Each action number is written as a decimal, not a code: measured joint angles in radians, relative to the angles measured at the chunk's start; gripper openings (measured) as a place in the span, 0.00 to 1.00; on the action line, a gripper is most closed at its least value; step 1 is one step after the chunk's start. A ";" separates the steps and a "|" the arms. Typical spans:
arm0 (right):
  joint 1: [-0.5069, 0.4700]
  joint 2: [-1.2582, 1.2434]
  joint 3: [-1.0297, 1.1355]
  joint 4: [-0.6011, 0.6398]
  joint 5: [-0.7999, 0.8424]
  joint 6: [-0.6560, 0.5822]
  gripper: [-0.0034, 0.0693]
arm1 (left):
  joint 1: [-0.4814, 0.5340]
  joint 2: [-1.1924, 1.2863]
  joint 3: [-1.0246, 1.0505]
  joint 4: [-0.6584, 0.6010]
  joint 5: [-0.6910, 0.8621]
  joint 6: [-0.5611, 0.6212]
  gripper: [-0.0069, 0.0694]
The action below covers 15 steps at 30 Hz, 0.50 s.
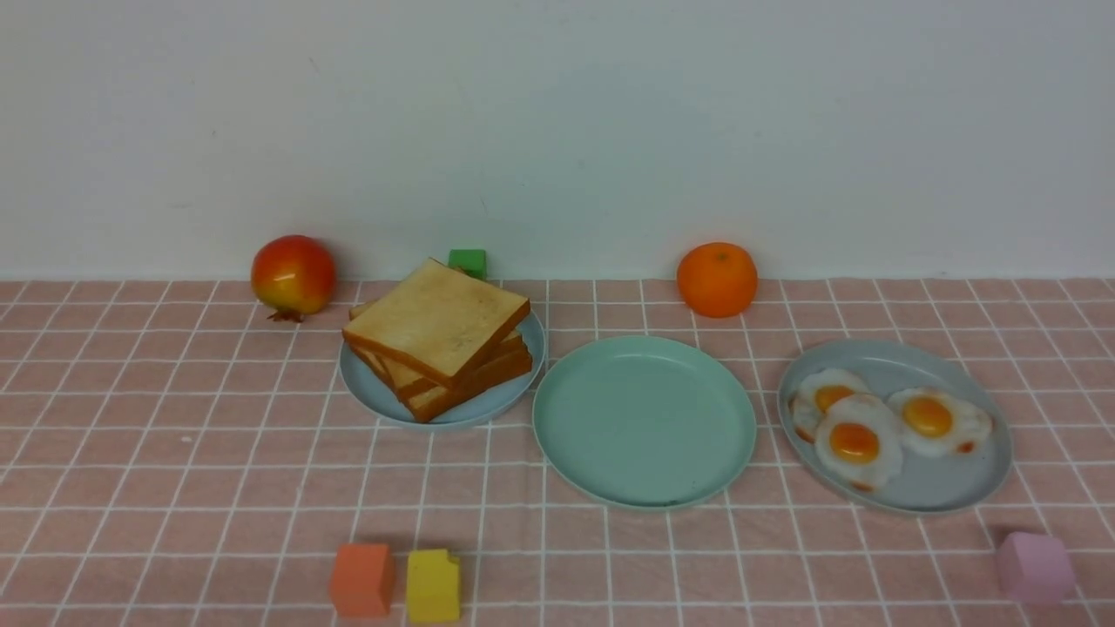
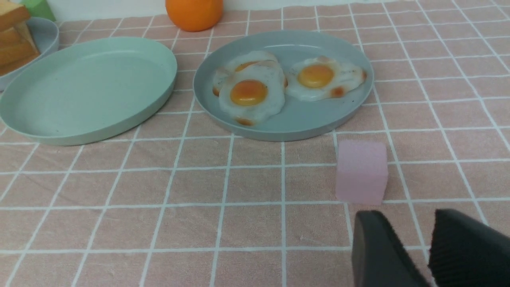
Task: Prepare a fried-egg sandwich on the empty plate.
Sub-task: Use the left arm to grab a slice of bread
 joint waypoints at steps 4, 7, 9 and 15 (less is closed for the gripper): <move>0.000 0.000 0.000 -0.001 0.000 0.000 0.38 | 0.000 0.000 0.000 -0.001 0.000 0.000 0.21; 0.000 0.000 0.000 -0.001 0.000 0.000 0.38 | 0.000 0.000 0.000 -0.001 0.000 0.000 0.21; 0.000 0.000 0.000 -0.001 0.000 0.000 0.38 | 0.000 0.000 0.000 0.003 0.000 0.002 0.21; 0.000 0.000 0.000 -0.001 0.000 0.000 0.38 | 0.000 0.000 0.006 -0.024 -0.046 -0.002 0.22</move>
